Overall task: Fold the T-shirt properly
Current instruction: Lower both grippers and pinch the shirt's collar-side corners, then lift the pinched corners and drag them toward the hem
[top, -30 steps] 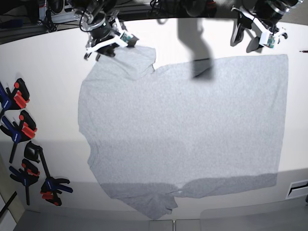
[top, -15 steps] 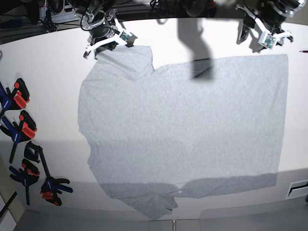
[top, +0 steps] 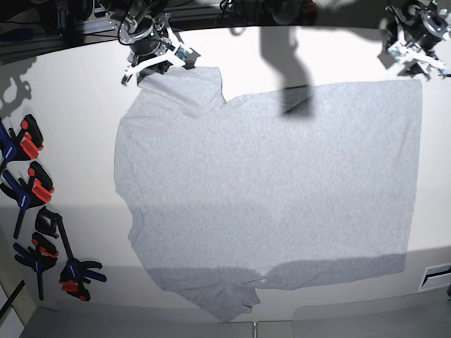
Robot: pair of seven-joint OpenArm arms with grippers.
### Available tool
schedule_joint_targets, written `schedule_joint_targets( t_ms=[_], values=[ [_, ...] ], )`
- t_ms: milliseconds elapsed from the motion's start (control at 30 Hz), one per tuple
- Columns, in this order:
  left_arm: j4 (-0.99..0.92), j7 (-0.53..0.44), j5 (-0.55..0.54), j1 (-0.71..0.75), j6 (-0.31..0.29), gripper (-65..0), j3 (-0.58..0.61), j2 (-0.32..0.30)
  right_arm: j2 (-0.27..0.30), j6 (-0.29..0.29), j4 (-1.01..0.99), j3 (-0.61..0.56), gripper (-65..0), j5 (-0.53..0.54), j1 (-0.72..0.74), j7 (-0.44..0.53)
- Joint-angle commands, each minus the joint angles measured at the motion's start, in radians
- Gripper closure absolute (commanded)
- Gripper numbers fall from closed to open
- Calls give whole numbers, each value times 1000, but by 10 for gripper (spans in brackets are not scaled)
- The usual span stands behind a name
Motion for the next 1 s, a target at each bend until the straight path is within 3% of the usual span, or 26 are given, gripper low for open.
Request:
schedule_joint_targets(
  t_ms=[0,133,367,500,633,833,967],
  values=[
    [-7,-15,10,-19,17,-320,14,-13,11,13,-18,-1,0,27,-16,-48],
    [-86,3,102,-118,125,-320,115,-3,11,-34,-18,-1,0,27,-16,-49],
    [-227,134,145,-254,129,-314,230,-4,11,-37,-18,-1,0,26,-16,-69],
    [-307,105,186,-285,130,-213,267,-3,11,-36,-18,-1,0,26,-16,-83],
    [-333,122,186,-278,133,0,271,-4,11,-36,-17,-1,0,26,-16,-84],
    [-303,166,186,-275,134,0,271,-3,11,-40,-5,-1,0,27,-16,-102],
    [-245,165,186,-275,134,0,270,-3,11,-83,42,-1,0,26,-16,-105]
  ],
)
